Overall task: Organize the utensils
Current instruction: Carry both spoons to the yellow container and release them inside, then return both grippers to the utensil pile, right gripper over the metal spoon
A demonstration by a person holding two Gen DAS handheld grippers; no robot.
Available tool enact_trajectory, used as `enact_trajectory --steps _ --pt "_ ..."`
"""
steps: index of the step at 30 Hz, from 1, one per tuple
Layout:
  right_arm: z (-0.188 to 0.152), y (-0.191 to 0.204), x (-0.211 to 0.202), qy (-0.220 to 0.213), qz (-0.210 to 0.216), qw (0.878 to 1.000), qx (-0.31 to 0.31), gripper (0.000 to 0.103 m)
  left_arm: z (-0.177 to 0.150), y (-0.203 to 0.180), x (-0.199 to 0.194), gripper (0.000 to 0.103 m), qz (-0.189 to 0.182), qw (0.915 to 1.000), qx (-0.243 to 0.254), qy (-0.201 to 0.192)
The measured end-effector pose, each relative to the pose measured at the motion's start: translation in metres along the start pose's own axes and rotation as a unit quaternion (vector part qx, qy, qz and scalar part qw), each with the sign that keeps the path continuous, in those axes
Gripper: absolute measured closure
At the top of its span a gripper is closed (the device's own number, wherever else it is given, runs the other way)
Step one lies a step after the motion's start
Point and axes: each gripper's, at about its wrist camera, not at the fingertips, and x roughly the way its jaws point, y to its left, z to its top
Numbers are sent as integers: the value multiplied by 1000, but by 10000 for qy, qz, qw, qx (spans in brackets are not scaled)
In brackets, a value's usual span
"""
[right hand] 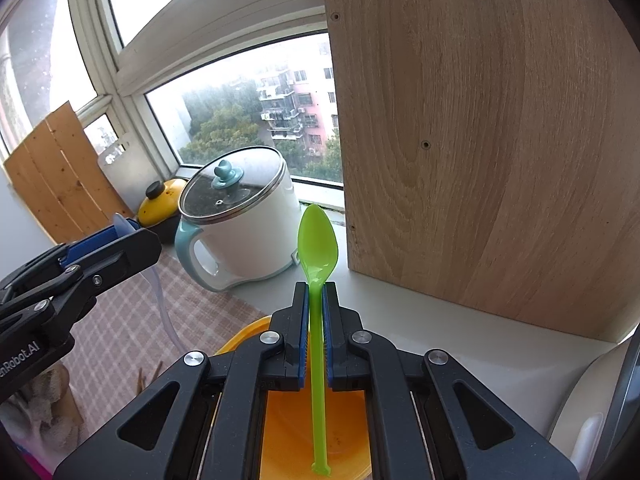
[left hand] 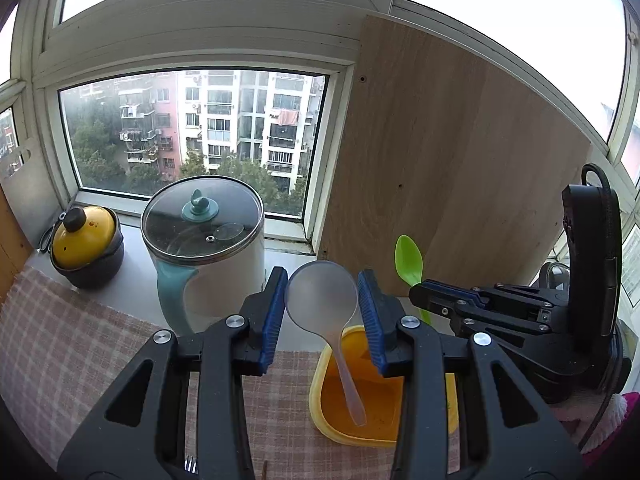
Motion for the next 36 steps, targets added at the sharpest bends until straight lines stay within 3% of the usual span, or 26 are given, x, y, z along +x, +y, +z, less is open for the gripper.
enact_trajectory --steps 10,14,17,30,34,36 --pt "-12 -7 6 148 20 9998 141 98 -12 -3 9 66 -99 9995 96 280" --pt "-15 -8 4 185 -26 9996 206 98 -13 -4 6 66 -132 9995 80 292" --pt "-18 -8 0 197 -54 9995 221 98 -15 -4 1 57 -153 9995 85 278" --pt "-39 6 -30 74 43 9998 205 98 -31 16 -39 57 11 9999 109 116" --pt "-48 19 -41 35 167 9998 112 85 -42 38 -59 57 124 9999 46 82" --pt "-52 28 -46 8 221 9997 45 84 -47 49 -68 57 191 9998 54 96"
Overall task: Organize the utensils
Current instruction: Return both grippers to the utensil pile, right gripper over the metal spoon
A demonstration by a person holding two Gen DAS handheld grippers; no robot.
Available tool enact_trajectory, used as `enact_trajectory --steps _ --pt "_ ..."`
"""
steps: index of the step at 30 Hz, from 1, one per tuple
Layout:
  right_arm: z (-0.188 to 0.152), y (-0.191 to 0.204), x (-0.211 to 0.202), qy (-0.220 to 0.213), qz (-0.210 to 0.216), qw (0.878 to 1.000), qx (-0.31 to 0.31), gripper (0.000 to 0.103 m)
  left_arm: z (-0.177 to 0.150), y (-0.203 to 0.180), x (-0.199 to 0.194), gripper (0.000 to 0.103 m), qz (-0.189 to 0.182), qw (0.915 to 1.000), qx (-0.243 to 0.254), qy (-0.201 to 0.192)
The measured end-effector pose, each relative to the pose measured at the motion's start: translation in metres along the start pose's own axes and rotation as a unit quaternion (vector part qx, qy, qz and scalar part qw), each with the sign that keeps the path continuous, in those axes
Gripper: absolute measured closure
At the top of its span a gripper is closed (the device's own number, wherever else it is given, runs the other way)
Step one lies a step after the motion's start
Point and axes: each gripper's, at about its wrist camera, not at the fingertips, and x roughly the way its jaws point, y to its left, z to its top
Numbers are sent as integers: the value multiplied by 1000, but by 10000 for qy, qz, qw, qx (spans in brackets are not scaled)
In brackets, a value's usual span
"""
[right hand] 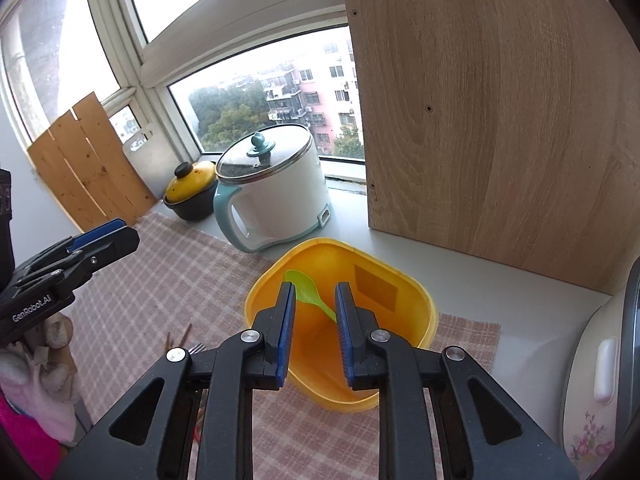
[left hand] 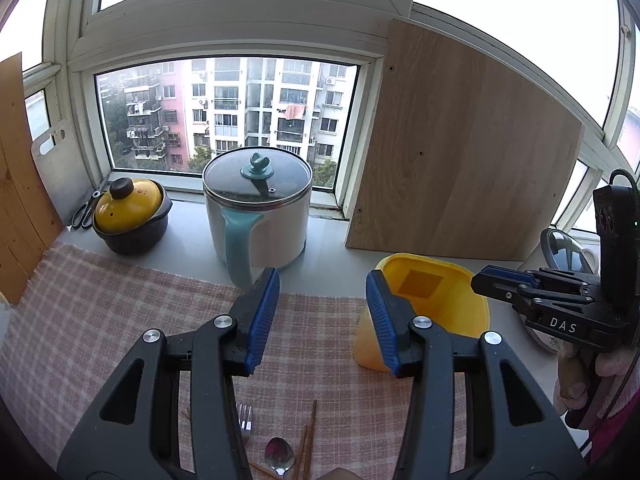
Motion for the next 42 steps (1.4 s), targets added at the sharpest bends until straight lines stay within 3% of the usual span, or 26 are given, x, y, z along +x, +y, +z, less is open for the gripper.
enact_trajectory --steps 9,18,29,32,42 --pt "-26 40 -8 180 399 9984 -356 84 -43 55 -29 57 424 9990 -18 169" --pt "-52 71 15 655 715 9930 -673 84 -98 106 -35 57 716 9943 -519 597" --pt "-76 98 68 1384 1038 9813 -843 84 -159 127 -19 57 571 9859 -1042 1181" --pt "-84 104 85 1570 1022 9780 -914 84 -168 123 -9 67 463 9842 -1037 1357" --pt "-109 119 131 2137 1249 9640 -970 84 -188 121 23 74 334 9767 -1133 1791"
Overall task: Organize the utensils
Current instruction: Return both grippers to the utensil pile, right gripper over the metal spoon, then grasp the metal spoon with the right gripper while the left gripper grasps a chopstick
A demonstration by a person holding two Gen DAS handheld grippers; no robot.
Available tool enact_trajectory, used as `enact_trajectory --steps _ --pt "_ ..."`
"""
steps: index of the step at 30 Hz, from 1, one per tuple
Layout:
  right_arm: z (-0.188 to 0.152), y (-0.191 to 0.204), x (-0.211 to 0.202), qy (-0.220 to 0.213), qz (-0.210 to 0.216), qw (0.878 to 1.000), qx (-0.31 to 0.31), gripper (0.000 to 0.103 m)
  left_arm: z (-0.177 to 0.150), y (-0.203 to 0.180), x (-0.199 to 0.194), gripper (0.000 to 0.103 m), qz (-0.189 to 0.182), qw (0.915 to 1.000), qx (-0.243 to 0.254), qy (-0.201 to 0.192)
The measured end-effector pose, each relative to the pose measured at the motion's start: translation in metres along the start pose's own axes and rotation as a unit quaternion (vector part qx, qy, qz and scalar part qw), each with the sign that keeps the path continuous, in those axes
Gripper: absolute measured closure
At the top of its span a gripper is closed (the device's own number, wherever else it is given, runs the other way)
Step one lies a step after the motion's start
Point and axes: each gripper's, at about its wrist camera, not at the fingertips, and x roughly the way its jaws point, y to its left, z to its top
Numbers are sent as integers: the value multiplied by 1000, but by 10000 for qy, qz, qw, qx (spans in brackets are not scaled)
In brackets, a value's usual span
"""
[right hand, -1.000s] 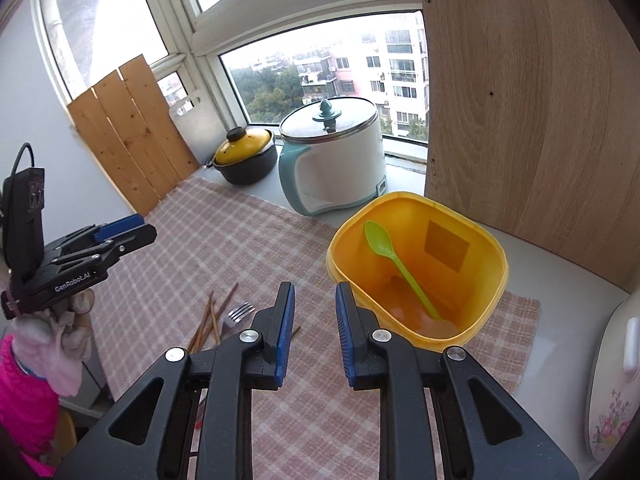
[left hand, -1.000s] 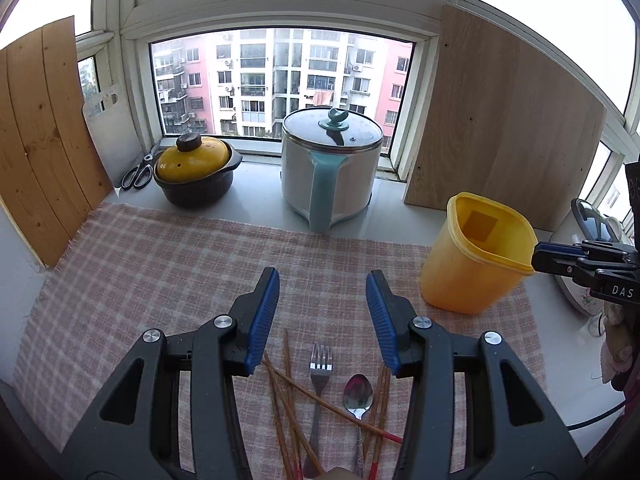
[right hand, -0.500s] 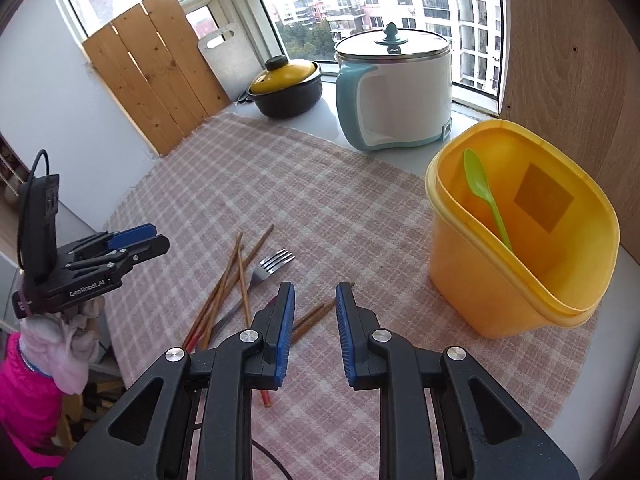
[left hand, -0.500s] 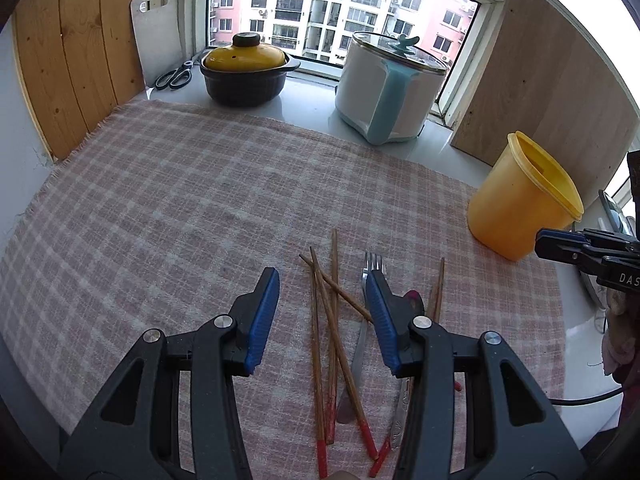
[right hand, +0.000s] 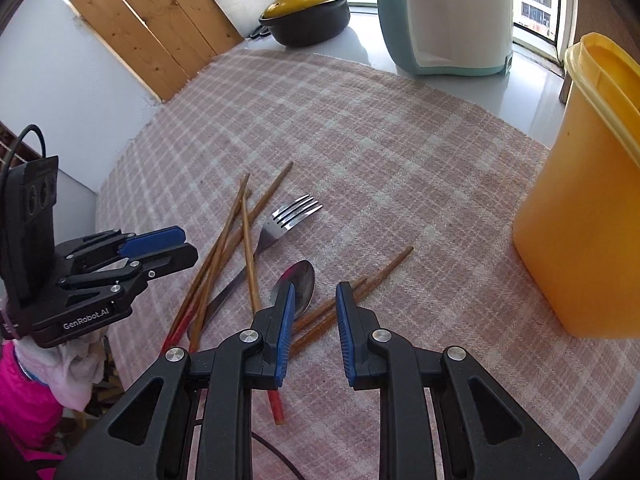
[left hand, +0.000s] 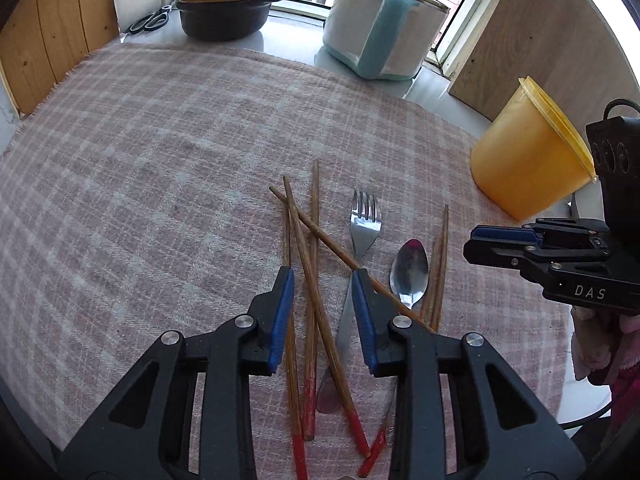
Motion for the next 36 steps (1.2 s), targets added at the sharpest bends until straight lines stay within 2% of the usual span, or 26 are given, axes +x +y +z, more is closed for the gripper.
enact_trajectory --steps 6,16,18,24,36 --pt "3 5 19 178 130 9997 -71 84 1 2 15 76 28 9999 -51 155" --pt "7 7 41 380 98 9991 -157 84 2 3 26 77 31 9996 -53 264" --pt "8 7 43 405 74 9990 -171 84 2 4 27 82 30 9996 -67 289" --pt "7 7 51 501 77 9985 -205 84 2 5 30 82 17 9994 -82 340" --pt "7 13 58 520 106 9983 -246 84 2 12 37 92 -65 9987 -247 448"
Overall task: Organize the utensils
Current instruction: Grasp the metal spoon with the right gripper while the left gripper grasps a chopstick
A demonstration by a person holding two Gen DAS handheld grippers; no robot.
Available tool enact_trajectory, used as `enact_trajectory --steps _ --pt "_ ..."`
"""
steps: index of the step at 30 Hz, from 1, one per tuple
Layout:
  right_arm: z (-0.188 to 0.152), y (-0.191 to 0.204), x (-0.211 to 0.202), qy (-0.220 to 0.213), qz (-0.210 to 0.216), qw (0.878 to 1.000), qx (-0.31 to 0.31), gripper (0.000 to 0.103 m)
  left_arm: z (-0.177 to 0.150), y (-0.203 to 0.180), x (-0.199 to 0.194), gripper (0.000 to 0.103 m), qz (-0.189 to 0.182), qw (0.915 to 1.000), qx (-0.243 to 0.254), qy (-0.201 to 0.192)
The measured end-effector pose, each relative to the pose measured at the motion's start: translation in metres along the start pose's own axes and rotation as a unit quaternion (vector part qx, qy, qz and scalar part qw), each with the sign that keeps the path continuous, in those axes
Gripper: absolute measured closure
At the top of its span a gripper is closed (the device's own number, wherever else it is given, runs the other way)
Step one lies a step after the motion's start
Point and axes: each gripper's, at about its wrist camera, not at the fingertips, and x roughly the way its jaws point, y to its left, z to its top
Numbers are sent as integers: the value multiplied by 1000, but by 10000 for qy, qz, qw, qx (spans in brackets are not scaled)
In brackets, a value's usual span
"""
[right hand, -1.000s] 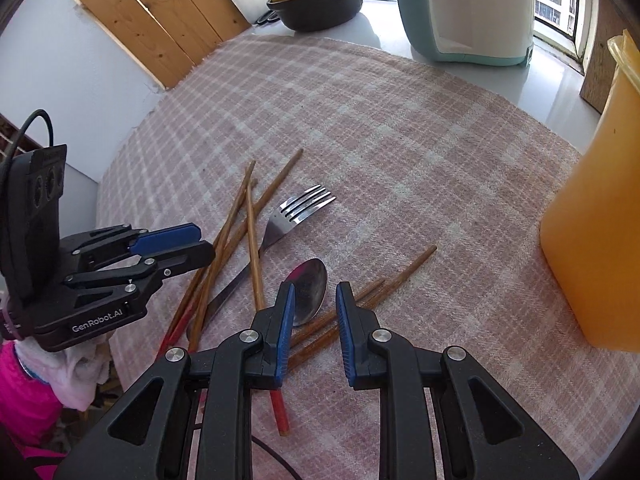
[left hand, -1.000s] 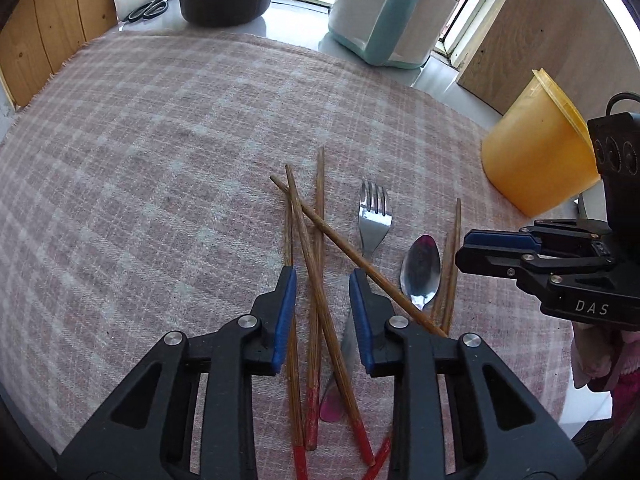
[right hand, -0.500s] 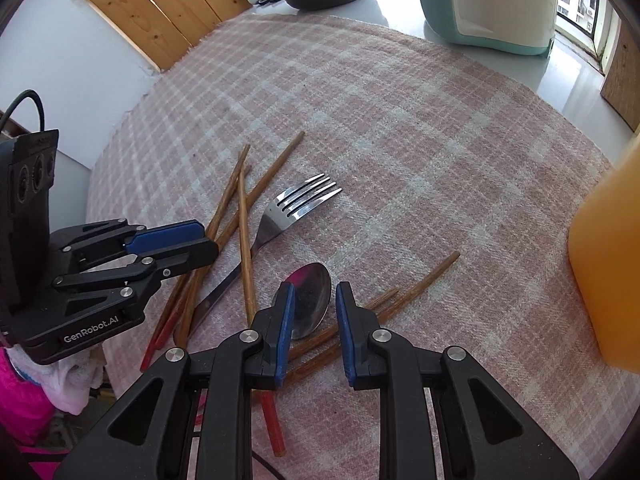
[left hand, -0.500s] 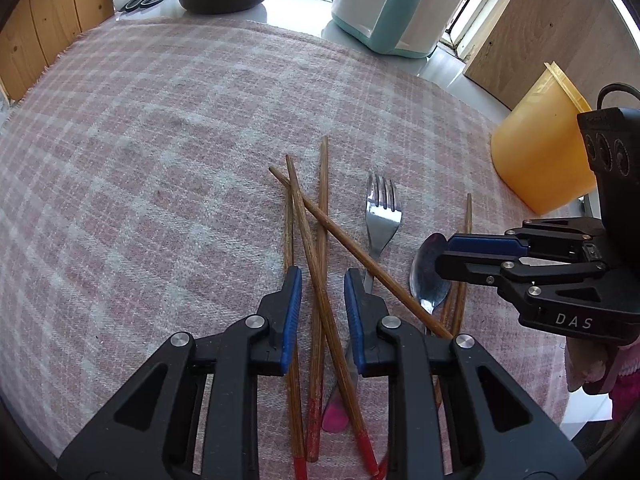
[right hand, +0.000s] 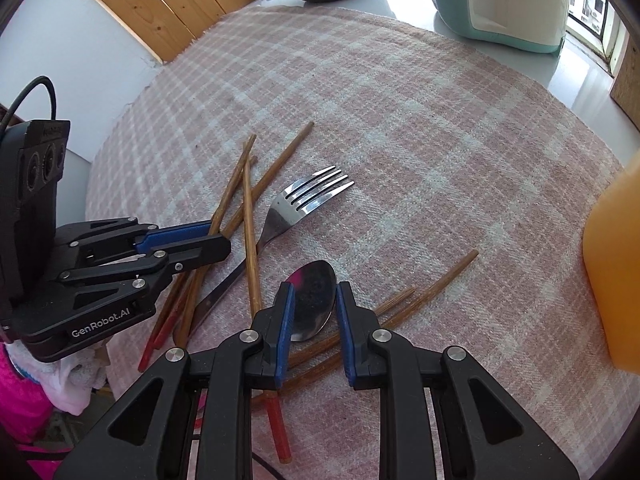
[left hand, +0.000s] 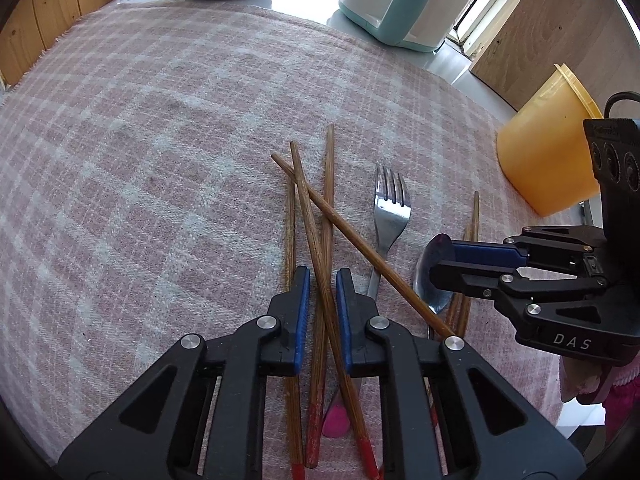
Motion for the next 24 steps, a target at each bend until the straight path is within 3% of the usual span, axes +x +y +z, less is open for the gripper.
enact_trajectory --steps 5,7,24 --pt "-1 3 1 -18 -37 10000 -55 85 0 2 0 95 -28 10000 -53 -22" --pt "-2 4 3 4 -10 10000 -66 96 0 2 0 95 -23 10000 -53 -37" --pt "2 10 -2 -125 -91 9999 25 100 -2 2 -5 98 -53 9999 -110 -75"
